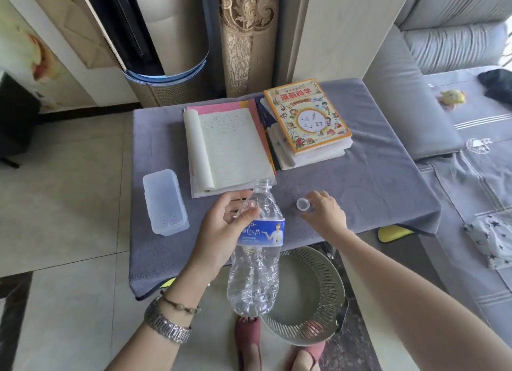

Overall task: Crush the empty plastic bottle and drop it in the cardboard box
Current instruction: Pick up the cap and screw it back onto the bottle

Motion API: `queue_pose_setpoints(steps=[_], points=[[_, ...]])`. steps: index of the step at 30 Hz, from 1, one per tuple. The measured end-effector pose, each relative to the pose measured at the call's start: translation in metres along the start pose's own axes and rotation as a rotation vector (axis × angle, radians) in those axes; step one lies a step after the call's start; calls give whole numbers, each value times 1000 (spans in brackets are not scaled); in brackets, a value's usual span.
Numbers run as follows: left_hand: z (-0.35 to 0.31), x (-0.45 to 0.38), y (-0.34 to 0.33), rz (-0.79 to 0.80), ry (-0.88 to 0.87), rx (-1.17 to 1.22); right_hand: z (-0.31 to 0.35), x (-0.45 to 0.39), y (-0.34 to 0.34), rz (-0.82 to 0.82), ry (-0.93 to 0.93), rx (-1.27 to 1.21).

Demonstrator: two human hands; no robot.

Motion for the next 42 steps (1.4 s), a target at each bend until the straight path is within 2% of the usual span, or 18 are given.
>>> queue_pose_setpoints(steps=[7,11,16,21,30,42], points=[[4,2,1,0,12,-16,0,-6,-1,-28,4,-17],[4,4,-1,-2,20,-28,0,0,10,-21,16,-165],[-14,6,-20,39,0,-17,12,26,67,-107,168,-401],[-41,12,-52,125,-35,5,17,68,144,-85,295,-550],[-91,24,-106,290,-140,-93,9,124,235,-36,487,-475],[-129,40,-134,413,-234,-159,-12,144,277,-59,529,-480]])
Point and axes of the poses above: each hand's wrist, its own x-axis away from the middle knuckle, its own y-axis out of the back of the hand, z = x × y, the point moved 4 cm from there along -x, towards the middle knuckle, and after that the axes turned 4 degrees about z, right-handed, at the moved point
